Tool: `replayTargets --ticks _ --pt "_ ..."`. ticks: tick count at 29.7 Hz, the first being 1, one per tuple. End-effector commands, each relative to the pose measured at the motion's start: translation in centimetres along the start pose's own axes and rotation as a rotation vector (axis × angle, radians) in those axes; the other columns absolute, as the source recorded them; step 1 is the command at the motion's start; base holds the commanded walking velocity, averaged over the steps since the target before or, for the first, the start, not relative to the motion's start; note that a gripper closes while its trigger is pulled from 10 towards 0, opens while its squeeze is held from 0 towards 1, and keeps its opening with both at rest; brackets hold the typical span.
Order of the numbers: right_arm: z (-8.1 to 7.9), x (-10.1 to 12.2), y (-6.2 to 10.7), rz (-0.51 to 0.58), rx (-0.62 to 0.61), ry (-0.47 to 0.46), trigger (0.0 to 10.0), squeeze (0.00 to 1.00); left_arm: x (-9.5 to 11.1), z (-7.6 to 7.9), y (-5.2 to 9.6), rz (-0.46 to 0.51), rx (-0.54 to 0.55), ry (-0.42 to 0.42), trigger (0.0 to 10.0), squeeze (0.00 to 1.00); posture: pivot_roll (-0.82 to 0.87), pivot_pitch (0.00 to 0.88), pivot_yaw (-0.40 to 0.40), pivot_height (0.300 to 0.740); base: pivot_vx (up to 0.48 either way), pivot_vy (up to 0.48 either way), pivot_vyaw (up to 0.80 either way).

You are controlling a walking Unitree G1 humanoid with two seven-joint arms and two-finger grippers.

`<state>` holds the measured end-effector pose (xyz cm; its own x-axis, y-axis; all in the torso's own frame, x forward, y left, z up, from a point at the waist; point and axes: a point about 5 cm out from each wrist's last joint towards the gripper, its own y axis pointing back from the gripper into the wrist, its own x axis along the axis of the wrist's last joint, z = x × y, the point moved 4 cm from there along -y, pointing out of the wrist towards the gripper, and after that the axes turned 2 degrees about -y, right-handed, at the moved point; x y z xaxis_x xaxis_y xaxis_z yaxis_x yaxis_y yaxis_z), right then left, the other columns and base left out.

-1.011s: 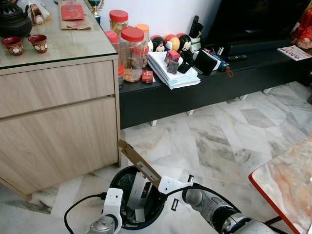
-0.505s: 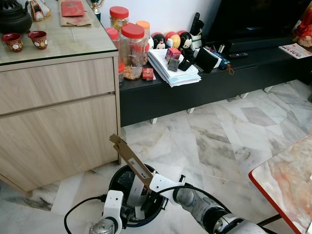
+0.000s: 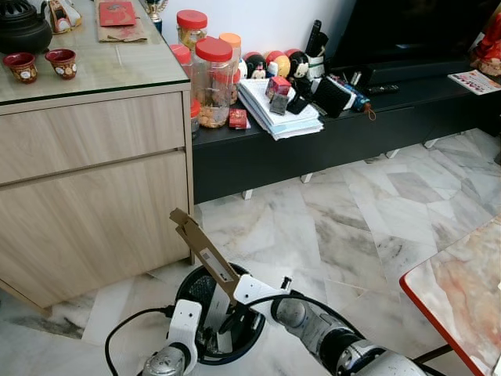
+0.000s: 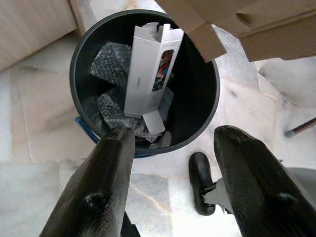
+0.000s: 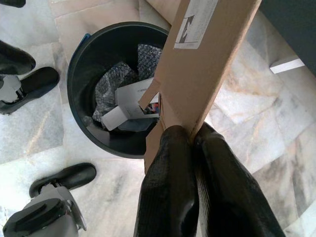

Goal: Picking trash to rubbish bin

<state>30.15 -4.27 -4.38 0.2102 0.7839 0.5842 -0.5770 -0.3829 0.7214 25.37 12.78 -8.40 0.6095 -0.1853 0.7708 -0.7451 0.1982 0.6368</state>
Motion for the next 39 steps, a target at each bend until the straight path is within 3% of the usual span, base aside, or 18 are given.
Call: replayTargets --ticks 1,5,6,7,8,24,25,28,32,33,35,39 --pt "-0.2 -0.7 0.0 -0.022 0.009 -0.012 10.0 0.0 -0.3 0.7 0.1 -0.001 -0.02 -0.007 10.0 0.0 0.1 0.117 -0.198 0.74 0.0 0.0 0.0" --pt "-0.3 -0.8 0.1 -0.023 0.012 -0.016 10.0 0.0 -0.4 0.9 0.1 0.0 -0.025 -0.008 10.0 0.0 0.1 0.115 -0.199 0.74 0.0 0.0 0.0" --pt "-0.3 -0.8 0.0 -0.022 0.014 -0.017 10.0 0.21 -0.4 0.9 0.1 0.001 -0.026 -0.009 10.0 0.0 0.1 0.115 -0.199 0.74 0.0 0.0 0.0" --pt "-0.4 -0.8 0.0 -0.022 0.014 -0.017 10.0 0.21 -0.4 0.9 0.1 0.001 -0.026 -0.009 10.0 0.0 0.1 0.115 -0.199 0.74 0.0 0.0 0.0" --pt "-0.4 -0.8 0.0 -0.021 0.017 -0.02 10.0 1.0 -0.4 0.9 0.1 0.002 -0.026 -0.009 10.0 0.0 0.1 0.115 -0.199 0.74 0.0 0.0 0.0" --pt "-0.2 -0.6 0.1 -0.012 0.008 -0.039 10.0 1.0 -0.3 0.9 0.1 0.001 -0.027 -0.012 10.0 0.0 0.1 0.123 -0.201 0.74 0.0 0.0 0.0" --pt "-0.1 -0.6 0.1 -0.01 0.004 -0.042 10.0 0.0 -0.4 0.9 0.1 0.0 -0.026 -0.012 10.0 0.0 0.1 0.123 -0.201 0.74 0.0 0.0 0.0" --pt "0.1 -0.6 0.1 -0.009 -0.003 -0.046 10.0 0.0 -0.3 0.8 0.1 0.001 -0.024 -0.01 10.0 0.0 0.1 0.126 -0.2 0.74 0.0 0.0 0.0" --pt "1.9 -1.2 0.5 -0.003 -0.047 -0.072 10.0 0.0 -0.4 0.7 0.1 -0.003 -0.017 -0.005 10.0 0.0 0.09 0.127 -0.194 0.74 0.0 0.0 0.0" --pt "3.5 -2.0 1.0 -0.001 -0.091 -0.144 10.0 0.0 -0.5 0.5 0.1 -0.009 -0.009 -0.002 10.0 0.0 0.07 0.125 -0.191 0.74 0.0 0.0 0.0" --pt "4.1 -2.3 1.2 0.0 -0.109 -0.178 10.0 0.0 -0.5 0.4 0.1 -0.012 -0.005 0.0 10.0 0.0 0.07 0.125 -0.191 0.74 0.0 0.0 0.0" --pt "7.9 -5.3 2.9 0.001 -0.249 -0.393 10.0 0.0 -0.7 0.0 0.1 -0.024 0.016 0.015 10.0 0.0 0.06 0.119 -0.19 0.74 0.0 0.0 0.0"
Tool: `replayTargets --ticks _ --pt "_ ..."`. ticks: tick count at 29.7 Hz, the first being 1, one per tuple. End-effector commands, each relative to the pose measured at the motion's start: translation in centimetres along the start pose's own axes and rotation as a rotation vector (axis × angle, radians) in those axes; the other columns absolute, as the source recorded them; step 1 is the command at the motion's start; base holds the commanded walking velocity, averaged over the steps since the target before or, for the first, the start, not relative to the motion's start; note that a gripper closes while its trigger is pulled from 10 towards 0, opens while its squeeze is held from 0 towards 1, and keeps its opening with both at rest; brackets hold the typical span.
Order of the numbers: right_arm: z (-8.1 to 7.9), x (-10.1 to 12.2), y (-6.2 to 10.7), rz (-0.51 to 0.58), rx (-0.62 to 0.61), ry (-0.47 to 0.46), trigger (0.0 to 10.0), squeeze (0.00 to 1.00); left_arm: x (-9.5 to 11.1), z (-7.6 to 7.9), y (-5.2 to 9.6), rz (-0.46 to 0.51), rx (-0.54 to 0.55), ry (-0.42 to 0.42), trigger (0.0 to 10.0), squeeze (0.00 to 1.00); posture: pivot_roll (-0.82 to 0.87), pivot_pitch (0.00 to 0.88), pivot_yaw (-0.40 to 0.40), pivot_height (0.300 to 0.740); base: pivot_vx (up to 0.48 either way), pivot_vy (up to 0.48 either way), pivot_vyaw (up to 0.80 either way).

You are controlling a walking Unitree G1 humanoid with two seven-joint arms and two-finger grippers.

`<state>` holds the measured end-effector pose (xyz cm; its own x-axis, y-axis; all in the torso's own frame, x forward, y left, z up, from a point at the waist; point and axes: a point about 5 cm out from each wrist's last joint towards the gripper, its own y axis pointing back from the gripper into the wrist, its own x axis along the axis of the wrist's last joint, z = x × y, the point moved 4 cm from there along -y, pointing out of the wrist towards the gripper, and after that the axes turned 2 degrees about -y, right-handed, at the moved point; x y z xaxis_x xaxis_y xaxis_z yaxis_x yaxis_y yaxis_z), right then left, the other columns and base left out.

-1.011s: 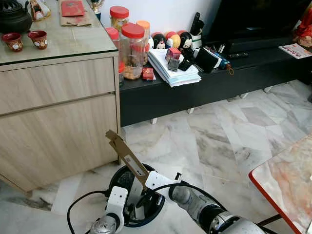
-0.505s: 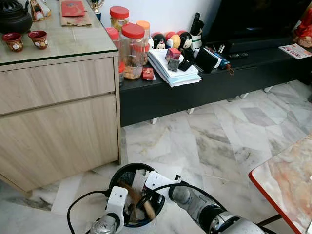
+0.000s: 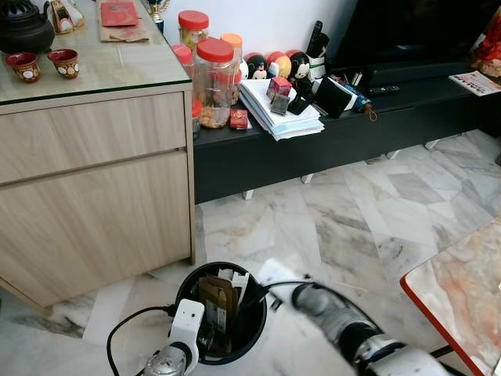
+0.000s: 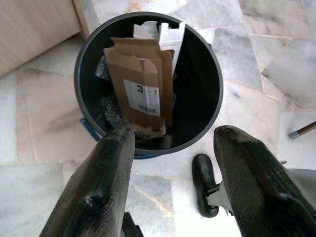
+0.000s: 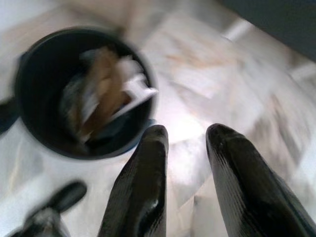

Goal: Picking trash to rubbish bin

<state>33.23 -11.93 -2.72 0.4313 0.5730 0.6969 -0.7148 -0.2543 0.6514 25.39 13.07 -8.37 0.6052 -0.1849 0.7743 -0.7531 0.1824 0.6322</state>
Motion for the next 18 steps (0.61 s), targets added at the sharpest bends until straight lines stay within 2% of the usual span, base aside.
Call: replayTargets --ticks 1,2,3,4,6,8,9,10,11,13,17,18 --pt "2.5 -1.2 0.7 -0.005 -0.079 -0.11 10.0 0.0 -0.7 0.2 0.1 -0.033 0.004 0.017 10.0 0.0 0.05 0.118 -0.19 0.74 0.0 0.0 0.0" --pt "3.5 -2.3 1.1 -0.018 -0.108 -0.157 10.0 0.0 -0.7 0.1 0.1 -0.037 0.007 0.019 10.0 0.0 0.05 0.117 -0.189 0.74 0.0 0.0 0.0" --pt "3.5 -2.3 1.1 -0.018 -0.108 -0.157 10.0 0.0 -0.7 0.1 0.1 -0.037 0.007 0.019 10.0 0.0 0.05 0.117 -0.189 0.74 0.0 0.0 0.0" --pt "4.2 -3.5 1.6 -0.039 -0.131 -0.183 10.0 0.0 -0.7 0.0 0.0 -0.041 0.012 0.022 10.0 0.0 0.04 0.115 -0.188 0.74 0.0 0.0 0.0" --pt "4.2 -3.5 1.6 -0.039 -0.131 -0.183 10.0 0.0 -0.7 0.0 0.0 -0.041 0.012 0.022 10.0 0.0 0.04 0.115 -0.188 0.74 0.0 0.0 0.0" --pt "4.6 -6.7 2.6 -0.102 -0.157 -0.236 10.0 0.0 -0.7 -0.2 0.0 -0.048 0.019 0.03 10.0 0.0 0.03 0.111 -0.18 0.74 0.0 0.0 0.0" --pt "4.3 -8.6 3.2 -0.14 -0.163 -0.29 10.0 0.0 -0.6 -0.3 0.0 -0.05 0.021 0.031 10.0 0.0 0.03 0.11 -0.174 0.74 0.0 0.0 0.0" --pt "4.3 -8.6 3.2 -0.14 -0.163 -0.29 10.0 0.0 -0.6 -0.3 0.0 -0.05 0.021 0.031 10.0 0.0 0.03 0.11 -0.174 0.74 0.0 0.0 0.0" --pt "3.6 -10.1 3.6 -0.173 -0.165 -0.351 10.0 0.0 -0.5 -0.3 -0.1 -0.049 0.021 0.03 10.0 0.0 0.03 0.109 -0.17 0.74 0.0 0.0 0.0" --pt "3.3 -10.7 3.7 -0.186 -0.166 -0.378 10.0 0.0 -0.5 -0.4 -0.1 -0.05 0.021 0.029 10.0 0.0 0.02 0.109 -0.164 0.74 0.0 0.0 0.0" --pt "1.6 -13.5 4.6 -0.248 -0.19 -0.555 10.0 0.0 -0.6 -0.6 0.0 -0.061 0.024 0.021 10.0 0.0 0.02 0.102 -0.154 0.74 0.0 0.0 0.0" --pt "1.6 -13.5 4.6 -0.248 -0.19 -0.555 10.0 0.0 -0.6 -0.6 0.0 -0.061 0.024 0.021 10.0 0.0 0.02 0.102 -0.154 0.74 0.0 0.0 0.0"
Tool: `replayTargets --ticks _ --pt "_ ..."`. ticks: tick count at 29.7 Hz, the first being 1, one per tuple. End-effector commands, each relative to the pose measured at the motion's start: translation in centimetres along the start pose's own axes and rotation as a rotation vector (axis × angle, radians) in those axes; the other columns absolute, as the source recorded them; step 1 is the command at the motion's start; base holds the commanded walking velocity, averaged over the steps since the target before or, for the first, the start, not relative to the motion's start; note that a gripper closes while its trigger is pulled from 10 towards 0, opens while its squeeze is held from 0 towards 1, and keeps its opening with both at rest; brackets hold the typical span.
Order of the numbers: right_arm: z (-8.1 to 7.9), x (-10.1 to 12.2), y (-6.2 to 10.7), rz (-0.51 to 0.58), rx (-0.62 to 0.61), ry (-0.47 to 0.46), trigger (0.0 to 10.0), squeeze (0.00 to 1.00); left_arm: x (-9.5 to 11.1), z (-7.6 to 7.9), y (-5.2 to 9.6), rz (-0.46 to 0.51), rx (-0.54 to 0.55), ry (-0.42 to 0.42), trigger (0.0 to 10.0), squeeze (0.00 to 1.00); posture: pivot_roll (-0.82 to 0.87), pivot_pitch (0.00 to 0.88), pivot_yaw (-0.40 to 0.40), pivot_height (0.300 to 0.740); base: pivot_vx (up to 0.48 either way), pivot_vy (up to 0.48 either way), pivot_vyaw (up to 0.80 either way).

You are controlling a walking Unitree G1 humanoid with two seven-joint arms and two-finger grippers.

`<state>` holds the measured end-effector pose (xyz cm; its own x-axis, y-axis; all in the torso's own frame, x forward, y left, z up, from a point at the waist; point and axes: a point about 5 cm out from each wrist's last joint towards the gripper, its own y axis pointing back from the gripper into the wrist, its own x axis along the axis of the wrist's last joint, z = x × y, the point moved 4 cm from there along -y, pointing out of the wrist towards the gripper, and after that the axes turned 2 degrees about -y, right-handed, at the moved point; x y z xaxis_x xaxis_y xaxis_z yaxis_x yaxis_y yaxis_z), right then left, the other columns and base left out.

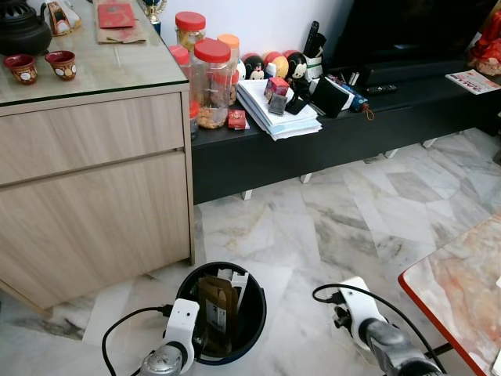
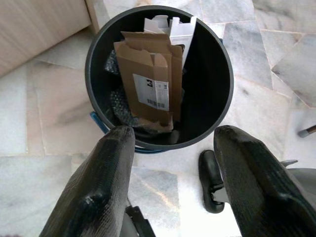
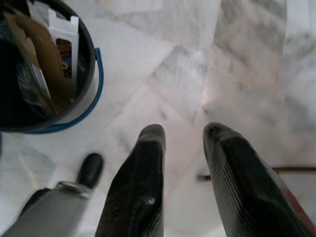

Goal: Picking trash to rubbish bin

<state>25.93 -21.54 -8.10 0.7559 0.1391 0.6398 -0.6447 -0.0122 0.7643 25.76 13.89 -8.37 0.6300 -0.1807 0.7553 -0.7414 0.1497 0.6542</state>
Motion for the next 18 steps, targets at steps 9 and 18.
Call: replayTargets --ticks 9,18 --pt "0.5 -3.6 0.6 -0.056 -0.055 -0.231 10.0 0.0 -1.8 -0.2 0.3 -0.08 0.029 0.041 10.0 0.0 0.02 0.076 -0.144 0.74 0.0 0.0 0.0" --pt "2.2 -5.0 1.3 -0.03 -0.162 -0.515 10.0 0.0 -3.6 -1.6 1.0 -0.148 0.094 0.01 10.0 0.0 0.02 0.043 -0.131 0.74 0.0 0.0 0.0"
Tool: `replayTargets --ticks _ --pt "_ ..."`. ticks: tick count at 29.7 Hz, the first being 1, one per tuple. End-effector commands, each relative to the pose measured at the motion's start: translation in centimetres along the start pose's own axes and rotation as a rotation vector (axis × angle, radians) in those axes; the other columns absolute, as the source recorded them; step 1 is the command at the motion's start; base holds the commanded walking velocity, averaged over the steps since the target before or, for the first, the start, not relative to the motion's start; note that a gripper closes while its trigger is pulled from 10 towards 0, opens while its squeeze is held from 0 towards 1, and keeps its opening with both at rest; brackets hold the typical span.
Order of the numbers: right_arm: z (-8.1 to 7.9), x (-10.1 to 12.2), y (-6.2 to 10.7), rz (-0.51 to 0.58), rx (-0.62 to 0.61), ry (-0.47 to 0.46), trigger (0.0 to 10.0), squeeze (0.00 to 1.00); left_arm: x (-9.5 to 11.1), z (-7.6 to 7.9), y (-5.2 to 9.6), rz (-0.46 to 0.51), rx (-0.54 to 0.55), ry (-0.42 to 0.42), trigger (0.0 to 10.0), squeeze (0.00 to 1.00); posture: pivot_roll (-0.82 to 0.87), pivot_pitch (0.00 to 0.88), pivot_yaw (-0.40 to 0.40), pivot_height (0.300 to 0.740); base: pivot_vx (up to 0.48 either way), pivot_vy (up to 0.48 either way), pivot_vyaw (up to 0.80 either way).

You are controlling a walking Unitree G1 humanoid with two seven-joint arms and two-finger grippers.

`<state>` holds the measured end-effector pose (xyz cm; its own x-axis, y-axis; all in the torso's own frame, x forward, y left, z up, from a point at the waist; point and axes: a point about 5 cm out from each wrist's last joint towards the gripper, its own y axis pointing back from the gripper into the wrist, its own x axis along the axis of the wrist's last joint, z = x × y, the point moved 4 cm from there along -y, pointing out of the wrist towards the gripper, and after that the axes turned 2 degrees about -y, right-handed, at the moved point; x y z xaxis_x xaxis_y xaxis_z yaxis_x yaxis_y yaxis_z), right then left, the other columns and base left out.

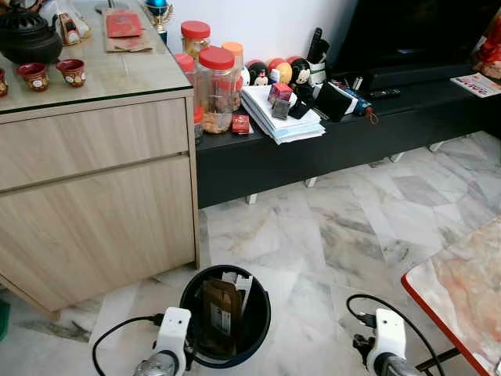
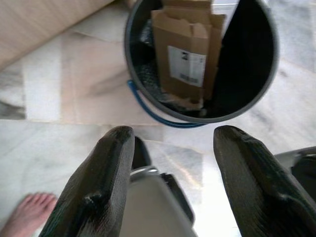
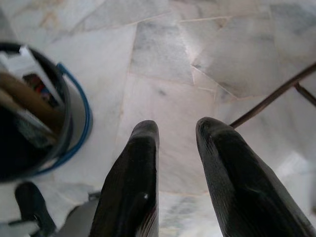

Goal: Picking trash to rubbish bin

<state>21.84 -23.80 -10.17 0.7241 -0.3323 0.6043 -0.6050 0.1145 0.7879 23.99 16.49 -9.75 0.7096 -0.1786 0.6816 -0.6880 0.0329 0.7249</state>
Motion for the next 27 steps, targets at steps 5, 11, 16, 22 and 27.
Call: replayTargets --ticks 5,11,16,22,27 --pt "0.2 -0.6 0.1 0.007 -0.021 -0.073 10.0 0.0 -1.7 -0.2 0.3 -0.058 0.022 0.005 10.0 0.0 0.02 0.02 -0.123 0.74 0.0 0.0 0.0" --pt "0.0 -1.2 0.1 -0.007 -0.024 -0.078 10.0 0.0 -2.0 -0.5 0.4 -0.063 0.038 0.02 10.0 0.0 0.02 0.0 -0.122 0.74 0.0 0.0 0.0" --pt "0.1 -1.3 0.2 -0.007 -0.033 -0.094 10.0 0.0 -2.0 -0.5 0.5 -0.06 0.037 0.028 10.0 0.0 0.03 0.0 -0.121 0.74 0.0 0.0 0.0" --pt "0.6 -1.2 0.2 -0.004 -0.043 -0.089 10.0 0.0 -2.2 -0.2 0.5 -0.06 0.03 0.037 10.0 0.0 0.03 0.0 -0.122 0.74 0.0 0.0 0.0" --pt "0.9 -1.3 0.3 0.001 -0.056 -0.098 10.0 0.0 -2.3 -0.1 0.6 -0.062 0.025 0.041 10.0 0.0 0.03 0.0 -0.118 0.74 0.0 0.0 0.0"
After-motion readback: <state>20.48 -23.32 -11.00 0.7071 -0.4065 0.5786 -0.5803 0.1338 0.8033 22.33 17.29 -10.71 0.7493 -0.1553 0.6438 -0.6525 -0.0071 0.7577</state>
